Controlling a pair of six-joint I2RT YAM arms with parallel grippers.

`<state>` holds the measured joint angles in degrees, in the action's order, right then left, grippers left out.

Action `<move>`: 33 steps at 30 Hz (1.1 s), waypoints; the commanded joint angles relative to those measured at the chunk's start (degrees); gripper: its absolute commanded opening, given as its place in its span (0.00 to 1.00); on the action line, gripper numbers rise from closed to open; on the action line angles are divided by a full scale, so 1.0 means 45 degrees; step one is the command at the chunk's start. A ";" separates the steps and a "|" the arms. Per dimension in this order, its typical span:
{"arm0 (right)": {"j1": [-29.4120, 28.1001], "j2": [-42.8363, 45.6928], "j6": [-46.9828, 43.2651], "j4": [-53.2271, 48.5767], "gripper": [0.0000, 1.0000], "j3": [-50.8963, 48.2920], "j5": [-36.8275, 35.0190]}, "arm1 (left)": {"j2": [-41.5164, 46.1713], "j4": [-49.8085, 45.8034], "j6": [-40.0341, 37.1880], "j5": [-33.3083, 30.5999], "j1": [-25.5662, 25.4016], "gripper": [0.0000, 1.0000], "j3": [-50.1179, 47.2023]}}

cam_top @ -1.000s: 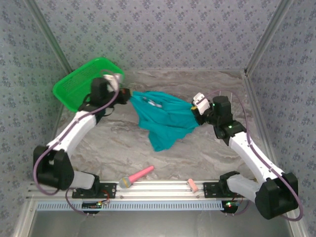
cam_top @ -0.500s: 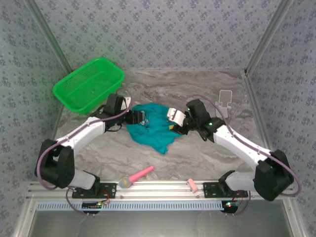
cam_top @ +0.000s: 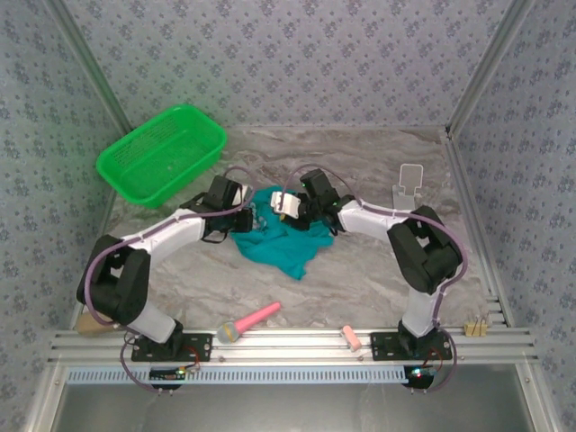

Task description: Fold the inside-out t-shirt

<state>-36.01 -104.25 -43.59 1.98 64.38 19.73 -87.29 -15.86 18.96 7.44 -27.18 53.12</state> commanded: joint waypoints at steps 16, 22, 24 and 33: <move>0.0618 0.5819 0.1805 -0.2939 0.38 -0.3362 -0.1851 | 0.2500 0.2064 0.2285 0.3624 0.2779 0.55 -0.2507; -0.0200 0.5944 -0.1538 -0.3025 0.41 -0.2050 0.0843 | 0.3450 -0.0373 -0.0123 0.1532 0.0438 0.57 -0.0669; -0.0390 0.5257 -0.2195 -0.2412 0.41 -0.1747 0.1018 | 0.3190 -0.0574 -0.0172 0.1144 0.0108 0.56 -0.0388; -0.0292 0.1277 -0.2924 -0.1714 0.40 -0.0165 -0.0638 | -0.0014 0.0065 -0.0480 0.0969 -0.0451 0.56 0.0713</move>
<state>-37.74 -95.39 -54.17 -5.56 62.54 19.92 -83.90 -14.41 17.89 12.14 -28.62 53.56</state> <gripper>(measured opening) 0.414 0.561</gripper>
